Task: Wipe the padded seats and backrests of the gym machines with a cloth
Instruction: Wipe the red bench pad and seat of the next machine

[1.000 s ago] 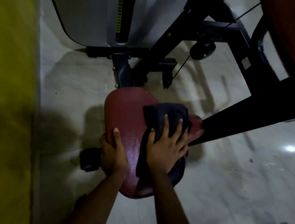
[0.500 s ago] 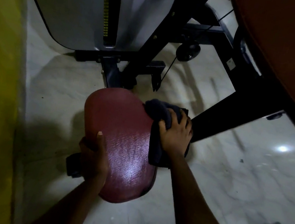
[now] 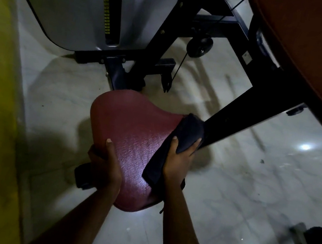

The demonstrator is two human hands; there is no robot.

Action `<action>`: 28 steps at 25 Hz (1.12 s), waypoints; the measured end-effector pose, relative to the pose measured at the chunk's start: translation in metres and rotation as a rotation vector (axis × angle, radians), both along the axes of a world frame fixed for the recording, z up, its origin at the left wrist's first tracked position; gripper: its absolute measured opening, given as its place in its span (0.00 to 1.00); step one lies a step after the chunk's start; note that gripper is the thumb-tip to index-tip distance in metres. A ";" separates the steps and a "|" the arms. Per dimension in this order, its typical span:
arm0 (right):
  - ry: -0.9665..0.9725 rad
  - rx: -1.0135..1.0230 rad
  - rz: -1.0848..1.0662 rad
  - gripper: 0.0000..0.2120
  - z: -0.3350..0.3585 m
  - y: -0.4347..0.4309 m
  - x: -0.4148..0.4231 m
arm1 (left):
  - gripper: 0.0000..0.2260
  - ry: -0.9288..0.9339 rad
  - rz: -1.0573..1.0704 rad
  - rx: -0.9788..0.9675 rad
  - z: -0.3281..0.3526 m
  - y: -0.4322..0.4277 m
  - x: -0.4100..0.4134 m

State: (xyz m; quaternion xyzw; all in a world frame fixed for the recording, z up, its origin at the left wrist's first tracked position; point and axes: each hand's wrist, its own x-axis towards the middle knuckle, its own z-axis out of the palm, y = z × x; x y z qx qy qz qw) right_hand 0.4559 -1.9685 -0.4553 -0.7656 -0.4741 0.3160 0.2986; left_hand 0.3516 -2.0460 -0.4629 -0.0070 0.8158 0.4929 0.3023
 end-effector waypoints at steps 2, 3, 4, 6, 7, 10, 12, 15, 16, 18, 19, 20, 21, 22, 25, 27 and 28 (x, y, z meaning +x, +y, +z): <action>-0.053 0.026 0.146 0.35 0.005 -0.035 0.005 | 0.25 0.001 0.006 -0.007 0.002 0.000 0.000; -0.083 0.037 0.225 0.34 0.005 -0.052 0.012 | 0.25 0.002 0.012 -0.015 0.002 0.000 0.000; -0.105 0.036 0.304 0.33 0.006 -0.066 0.020 | 0.25 0.007 0.010 -0.026 0.001 0.000 -0.001; -0.079 0.003 0.437 0.33 0.007 -0.077 0.036 | 0.25 0.007 0.007 -0.029 0.000 0.000 -0.001; -0.015 -0.006 0.455 0.33 0.006 -0.069 0.039 | 0.25 0.004 0.009 -0.032 0.000 0.001 -0.001; 0.128 -0.004 0.326 0.33 -0.001 -0.029 0.030 | 0.25 -0.005 0.014 -0.064 -0.003 0.002 -0.001; 0.103 0.003 0.271 0.33 -0.004 -0.030 0.024 | 0.25 -0.012 0.015 -0.094 -0.002 0.001 0.000; -0.056 0.013 0.295 0.31 -0.006 -0.073 0.025 | 0.27 -0.024 0.007 -0.032 0.005 -0.001 0.000; -0.131 0.033 0.315 0.32 -0.008 -0.087 0.026 | 0.30 -0.079 0.014 0.051 0.001 -0.002 -0.001; -0.244 0.075 0.379 0.35 -0.012 -0.109 0.025 | 0.37 -0.243 0.058 0.254 -0.006 -0.005 -0.005; -0.295 0.097 0.422 0.34 -0.015 -0.118 0.025 | 0.38 -0.357 0.064 0.307 -0.018 -0.008 -0.009; -0.361 0.127 0.476 0.33 -0.017 -0.127 0.026 | 0.37 -0.466 0.053 0.360 -0.026 -0.011 -0.013; -0.442 0.173 0.544 0.32 -0.020 -0.135 0.028 | 0.36 -0.565 0.030 0.405 -0.024 -0.017 -0.016; -0.537 0.235 0.636 0.31 -0.022 -0.142 0.029 | 0.33 -0.626 0.039 0.438 -0.007 -0.026 -0.018; -0.854 0.442 0.995 0.35 -0.028 -0.145 0.028 | 0.19 -0.626 0.171 0.421 0.011 -0.051 -0.023; -0.992 0.542 1.221 0.40 -0.024 -0.130 0.022 | 0.18 -0.614 0.200 0.404 0.011 -0.067 -0.028; -1.026 0.584 1.331 0.41 -0.019 -0.120 0.018 | 0.20 -0.588 0.233 0.373 0.005 -0.072 -0.035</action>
